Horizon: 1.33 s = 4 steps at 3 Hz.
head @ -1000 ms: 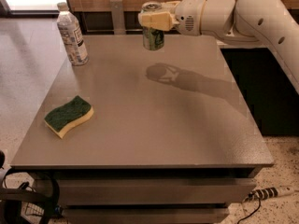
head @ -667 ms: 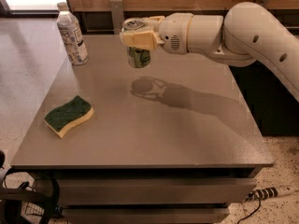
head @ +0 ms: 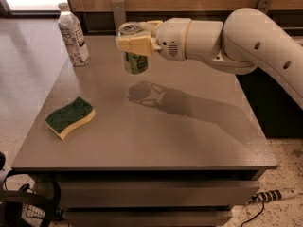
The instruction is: Move green can near sponge
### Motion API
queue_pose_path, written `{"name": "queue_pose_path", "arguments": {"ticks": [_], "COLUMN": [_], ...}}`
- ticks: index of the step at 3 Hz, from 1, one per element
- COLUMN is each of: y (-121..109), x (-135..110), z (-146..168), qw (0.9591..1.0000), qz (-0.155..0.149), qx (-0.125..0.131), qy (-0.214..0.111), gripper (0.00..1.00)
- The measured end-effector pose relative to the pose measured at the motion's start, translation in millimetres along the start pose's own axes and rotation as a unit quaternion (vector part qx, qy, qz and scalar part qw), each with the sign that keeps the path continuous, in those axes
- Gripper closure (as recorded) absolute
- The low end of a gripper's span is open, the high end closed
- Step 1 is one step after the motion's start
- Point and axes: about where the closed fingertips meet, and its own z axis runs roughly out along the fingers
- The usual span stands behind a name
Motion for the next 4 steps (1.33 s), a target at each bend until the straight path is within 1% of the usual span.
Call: {"name": "queue_pose_path", "arguments": {"ticks": [1, 2, 3, 4], "y": [35.6, 59.4, 71.4, 76.4], "x": [7.3, 24.7, 47.9, 74.9], "z": [1.5, 5.9, 10.9, 13.8], "qw": [0.9999, 0.9996, 0.9987, 0.9984], "qz": [0.011, 0.006, -0.001, 0.001], "qx": [0.008, 0.018, 0.030, 0.043], "qy": [0.003, 0.021, 0.041, 0.036], "gripper": [1.00, 1.00, 1.00, 1.00]}}
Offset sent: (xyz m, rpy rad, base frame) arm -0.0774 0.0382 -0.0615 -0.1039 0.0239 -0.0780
